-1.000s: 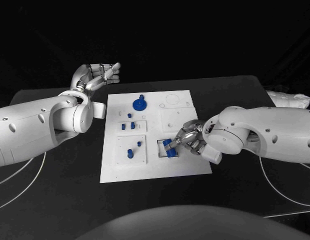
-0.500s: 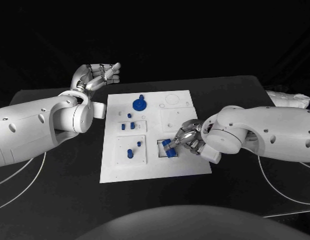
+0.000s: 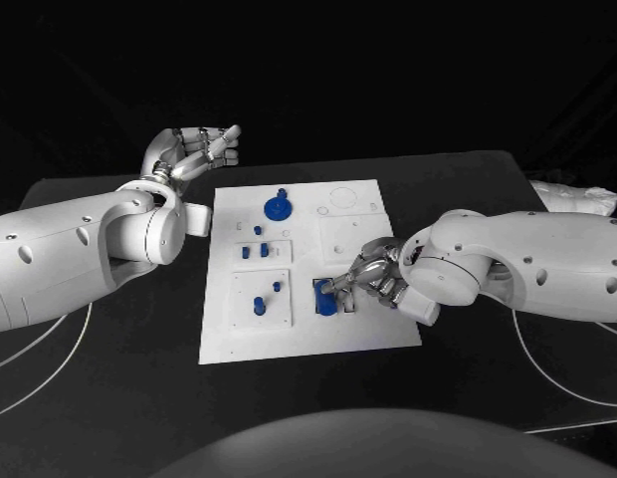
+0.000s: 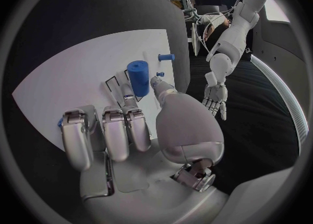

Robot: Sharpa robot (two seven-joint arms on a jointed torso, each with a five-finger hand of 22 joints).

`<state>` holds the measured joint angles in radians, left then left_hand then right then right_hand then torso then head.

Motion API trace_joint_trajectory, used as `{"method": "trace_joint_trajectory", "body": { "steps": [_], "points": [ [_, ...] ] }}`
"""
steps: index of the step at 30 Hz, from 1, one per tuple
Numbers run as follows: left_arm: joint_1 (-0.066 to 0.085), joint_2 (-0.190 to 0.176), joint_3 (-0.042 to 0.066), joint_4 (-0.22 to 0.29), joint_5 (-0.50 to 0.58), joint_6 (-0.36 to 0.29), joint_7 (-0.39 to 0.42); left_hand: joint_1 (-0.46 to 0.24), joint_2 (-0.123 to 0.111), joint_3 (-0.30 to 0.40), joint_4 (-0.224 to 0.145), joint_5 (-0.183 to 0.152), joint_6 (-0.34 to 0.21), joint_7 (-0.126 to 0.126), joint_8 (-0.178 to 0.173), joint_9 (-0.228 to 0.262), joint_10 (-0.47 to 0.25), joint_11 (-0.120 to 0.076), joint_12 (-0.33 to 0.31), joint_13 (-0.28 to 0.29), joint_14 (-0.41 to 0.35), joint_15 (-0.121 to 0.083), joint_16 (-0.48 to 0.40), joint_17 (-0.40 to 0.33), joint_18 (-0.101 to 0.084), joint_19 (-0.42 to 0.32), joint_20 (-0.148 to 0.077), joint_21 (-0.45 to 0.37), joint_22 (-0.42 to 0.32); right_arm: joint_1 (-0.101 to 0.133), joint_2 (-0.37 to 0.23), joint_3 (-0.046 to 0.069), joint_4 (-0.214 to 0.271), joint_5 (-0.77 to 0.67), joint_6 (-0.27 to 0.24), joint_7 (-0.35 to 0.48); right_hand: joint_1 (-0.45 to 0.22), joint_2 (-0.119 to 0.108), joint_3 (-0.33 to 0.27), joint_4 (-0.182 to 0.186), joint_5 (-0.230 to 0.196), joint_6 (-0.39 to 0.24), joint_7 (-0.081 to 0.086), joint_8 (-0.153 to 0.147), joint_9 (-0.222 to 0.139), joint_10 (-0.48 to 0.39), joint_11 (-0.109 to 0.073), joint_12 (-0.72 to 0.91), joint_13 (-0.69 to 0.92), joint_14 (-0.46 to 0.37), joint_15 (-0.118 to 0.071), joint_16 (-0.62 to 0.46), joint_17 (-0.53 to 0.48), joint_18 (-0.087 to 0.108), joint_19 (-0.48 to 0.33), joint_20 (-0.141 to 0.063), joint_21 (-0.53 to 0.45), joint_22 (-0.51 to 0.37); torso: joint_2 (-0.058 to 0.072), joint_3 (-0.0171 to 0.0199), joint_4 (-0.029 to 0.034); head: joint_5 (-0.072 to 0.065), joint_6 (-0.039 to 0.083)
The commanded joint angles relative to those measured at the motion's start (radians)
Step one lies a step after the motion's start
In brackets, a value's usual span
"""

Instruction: Assemble the parts on the task board

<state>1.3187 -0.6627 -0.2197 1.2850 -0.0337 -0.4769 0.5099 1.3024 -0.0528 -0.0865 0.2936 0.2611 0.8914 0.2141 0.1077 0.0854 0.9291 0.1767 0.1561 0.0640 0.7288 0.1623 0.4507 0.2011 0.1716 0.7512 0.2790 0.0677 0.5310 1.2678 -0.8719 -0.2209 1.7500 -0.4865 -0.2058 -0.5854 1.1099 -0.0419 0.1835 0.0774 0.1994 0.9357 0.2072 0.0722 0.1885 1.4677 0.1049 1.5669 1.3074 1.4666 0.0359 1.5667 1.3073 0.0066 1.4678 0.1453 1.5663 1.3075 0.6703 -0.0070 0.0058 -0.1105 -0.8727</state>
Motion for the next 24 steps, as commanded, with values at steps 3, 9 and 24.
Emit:
{"method": "trace_joint_trajectory", "body": {
  "steps": [3,9,24],
  "points": [
    [0.000,0.002,0.001,0.002,0.000,0.015,0.005,-0.002,0.010,0.004,0.000,0.004,-0.004,0.000,0.004,0.001,-0.007,0.000,0.004,0.000,-0.006,-0.001,0.005,-0.002,0.010,0.004,0.003,-0.002,-0.002,-0.006,0.007,-0.005,-0.001,-0.015,0.026,-0.021,0.002,-0.010,-0.006,-0.002,-0.007,-0.044,-0.024,-0.005,-0.010,0.103,0.005,0.004,0.263,0.104,0.008,0.004,0.263,-0.007,0.103,0.006,0.004,0.263,0.000,0.0000,0.0000,0.001,0.000],
    [0.000,0.002,0.001,0.001,0.000,0.016,0.005,-0.002,0.010,0.004,0.000,0.004,-0.004,0.000,0.004,0.001,-0.007,0.000,0.004,0.000,-0.006,-0.001,0.005,-0.002,0.010,0.004,0.003,-0.002,-0.002,-0.006,0.007,-0.005,0.000,-0.021,0.023,-0.022,0.001,-0.011,-0.013,-0.002,-0.009,-0.054,-0.024,-0.004,-0.011,0.103,0.006,0.004,0.263,0.104,0.008,0.004,0.263,-0.007,0.103,0.007,0.004,0.263,0.000,0.0005,0.0003,0.001,0.000],
    [0.000,0.004,0.001,-0.002,0.000,0.019,0.002,-0.002,0.010,0.004,0.000,0.004,-0.004,0.000,0.004,0.001,-0.007,0.000,0.004,0.000,-0.006,-0.001,0.005,-0.002,0.010,0.004,0.003,-0.002,-0.002,0.010,-0.051,-0.004,0.063,-0.153,-0.060,0.034,-0.008,0.022,-0.170,0.075,-0.126,-0.078,-0.104,0.428,0.389,0.103,-0.073,0.004,0.263,0.104,-0.055,0.004,0.263,-0.007,0.103,-0.053,0.004,0.263,0.000,0.0003,-0.0003,0.005,0.000]
  ]
}}
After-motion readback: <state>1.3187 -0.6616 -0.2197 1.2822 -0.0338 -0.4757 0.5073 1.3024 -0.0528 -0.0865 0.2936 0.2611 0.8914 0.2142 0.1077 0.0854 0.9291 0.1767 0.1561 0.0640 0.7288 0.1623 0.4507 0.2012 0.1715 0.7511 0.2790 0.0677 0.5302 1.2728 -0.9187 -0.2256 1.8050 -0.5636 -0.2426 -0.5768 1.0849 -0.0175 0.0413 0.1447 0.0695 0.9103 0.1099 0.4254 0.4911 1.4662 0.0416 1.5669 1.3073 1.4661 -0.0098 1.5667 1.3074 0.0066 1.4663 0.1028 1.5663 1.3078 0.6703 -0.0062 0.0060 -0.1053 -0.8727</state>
